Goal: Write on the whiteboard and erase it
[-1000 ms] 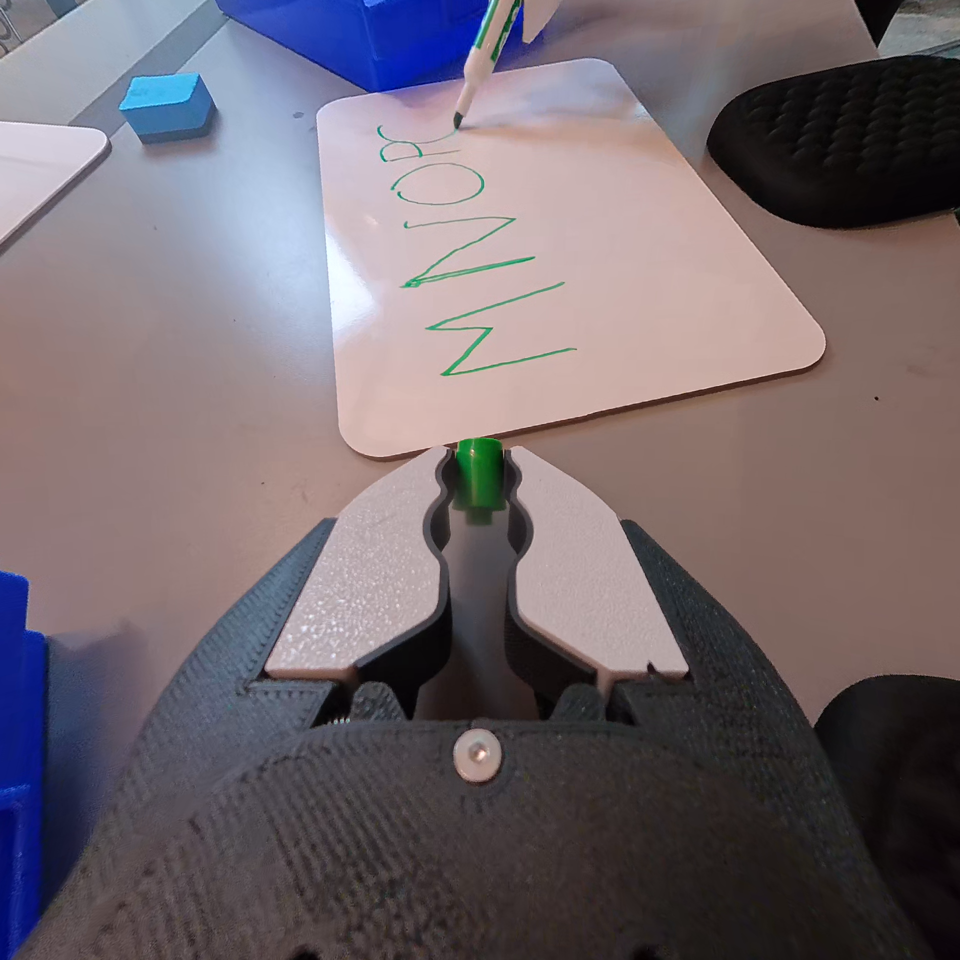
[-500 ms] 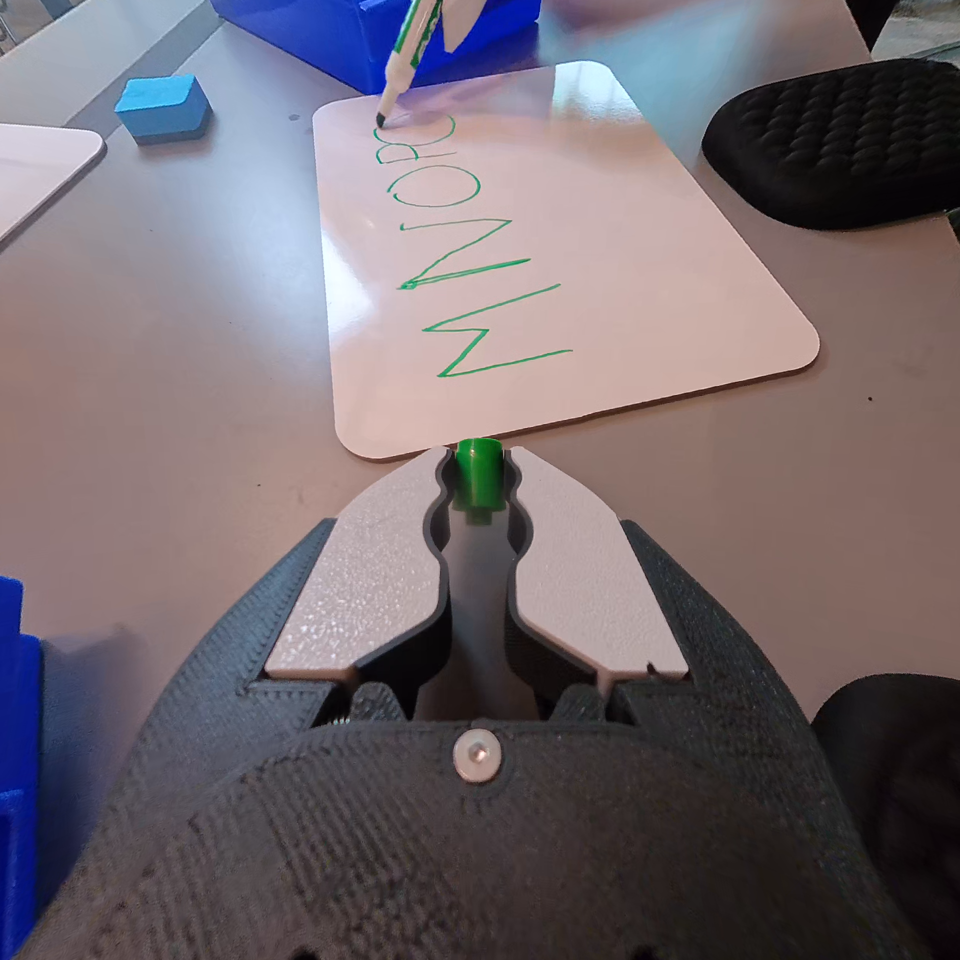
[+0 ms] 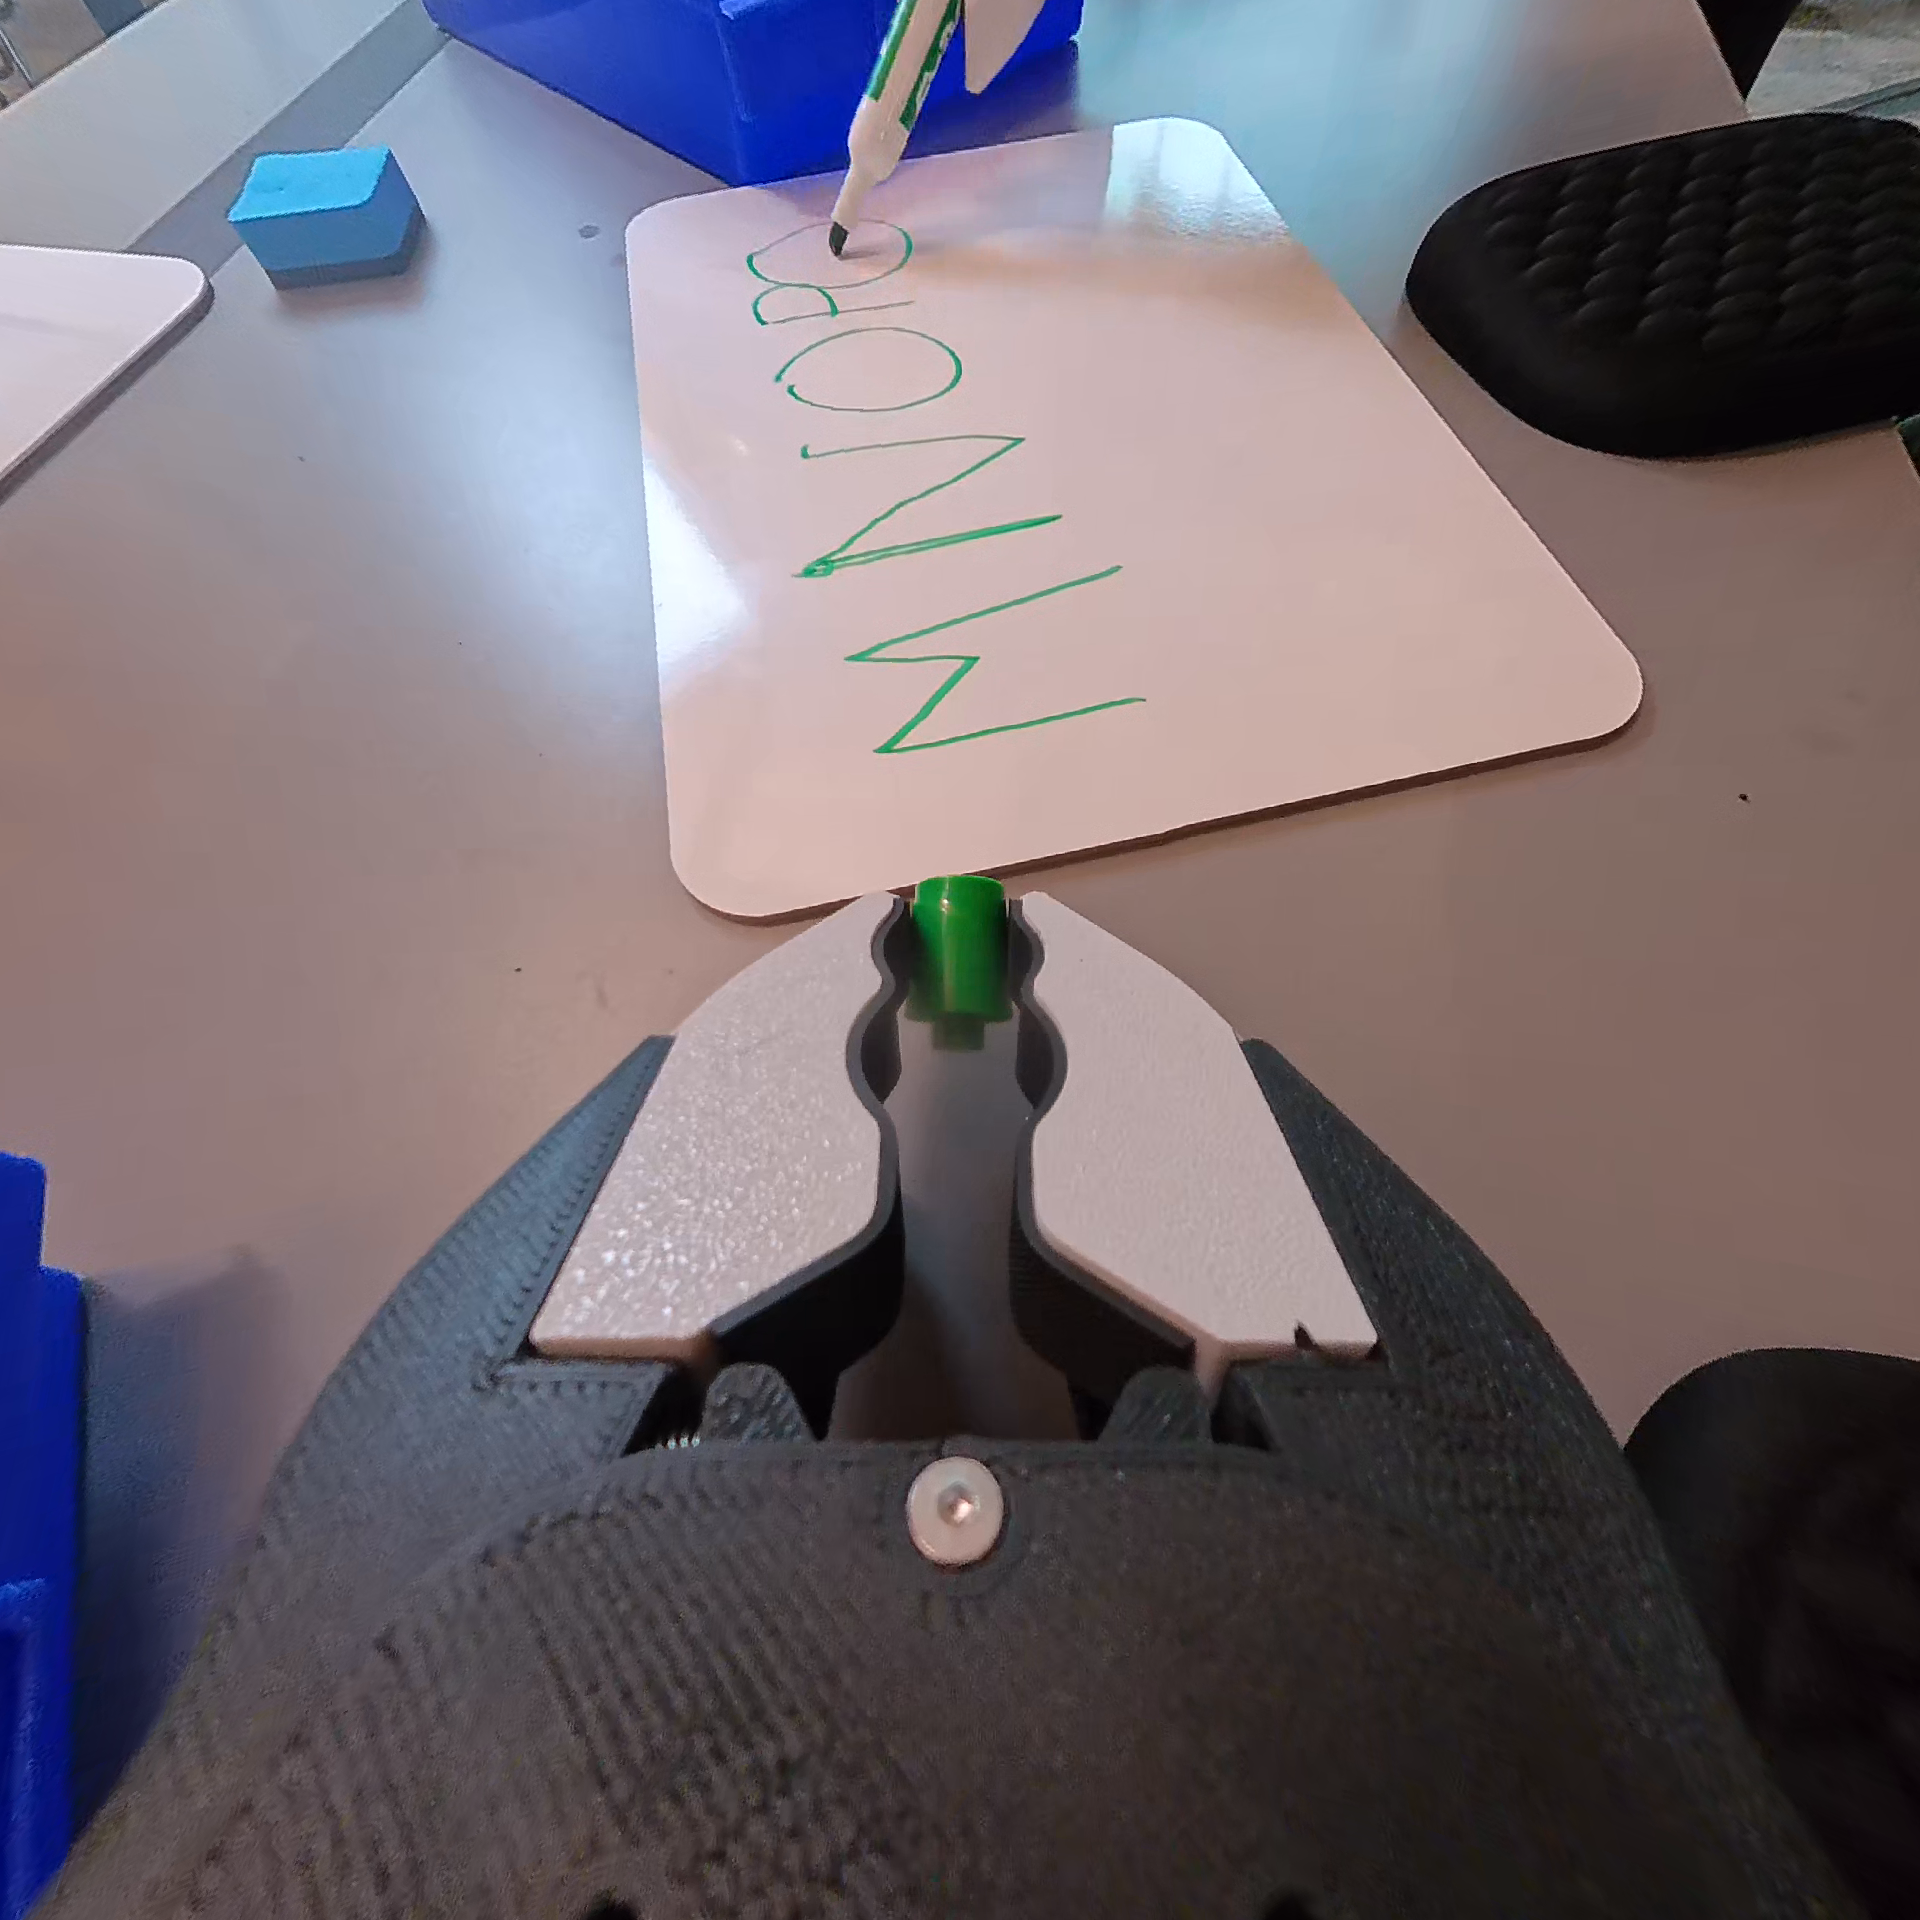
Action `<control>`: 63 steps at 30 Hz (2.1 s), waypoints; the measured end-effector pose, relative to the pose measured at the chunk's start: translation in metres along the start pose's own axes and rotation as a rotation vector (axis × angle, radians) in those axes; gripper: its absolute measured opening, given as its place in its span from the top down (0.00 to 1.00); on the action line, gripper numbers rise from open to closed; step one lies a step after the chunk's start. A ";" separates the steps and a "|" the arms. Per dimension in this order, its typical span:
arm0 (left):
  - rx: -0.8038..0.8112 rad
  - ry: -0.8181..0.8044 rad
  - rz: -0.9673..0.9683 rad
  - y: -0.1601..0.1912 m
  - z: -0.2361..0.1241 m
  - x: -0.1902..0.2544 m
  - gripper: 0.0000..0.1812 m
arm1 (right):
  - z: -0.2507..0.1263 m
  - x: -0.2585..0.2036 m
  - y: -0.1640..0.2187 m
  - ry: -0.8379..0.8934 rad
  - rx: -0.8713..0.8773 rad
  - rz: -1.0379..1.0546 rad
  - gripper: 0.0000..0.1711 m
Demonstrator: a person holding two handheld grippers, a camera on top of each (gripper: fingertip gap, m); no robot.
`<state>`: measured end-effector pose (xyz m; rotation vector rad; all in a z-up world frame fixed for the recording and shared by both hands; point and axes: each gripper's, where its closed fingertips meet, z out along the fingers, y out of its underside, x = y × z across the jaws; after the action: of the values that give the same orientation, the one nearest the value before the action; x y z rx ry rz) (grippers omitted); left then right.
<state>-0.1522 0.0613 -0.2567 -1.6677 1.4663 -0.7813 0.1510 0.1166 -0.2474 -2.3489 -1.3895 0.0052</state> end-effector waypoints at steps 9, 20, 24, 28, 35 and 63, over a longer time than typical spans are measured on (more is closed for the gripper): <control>-0.002 0.006 0.003 0.000 0.001 0.001 0.90 | -0.019 -0.001 0.029 0.017 -0.024 0.047 0.89; -0.001 0.003 0.002 0.000 0.001 0.001 0.90 | -0.001 0.029 0.005 0.087 0.030 0.063 0.89; 0.000 0.005 0.001 0.000 0.000 0.001 0.90 | 0.003 0.030 0.005 0.090 0.030 0.070 0.89; -0.001 0.004 0.001 0.000 0.001 0.001 0.90 | 0.004 0.029 0.005 0.086 0.013 0.065 0.89; -0.003 0.005 0.004 0.000 0.001 0.001 0.90 | 0.001 0.021 0.016 0.070 -0.036 0.050 0.89; 0.002 0.005 -0.004 -0.001 0.001 0.001 0.90 | -0.008 0.021 -0.027 -0.111 0.576 0.296 0.89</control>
<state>-0.1507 0.0602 -0.2562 -1.6684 1.4655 -0.7894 0.1409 0.1430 -0.2261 -2.0493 -0.9081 0.5512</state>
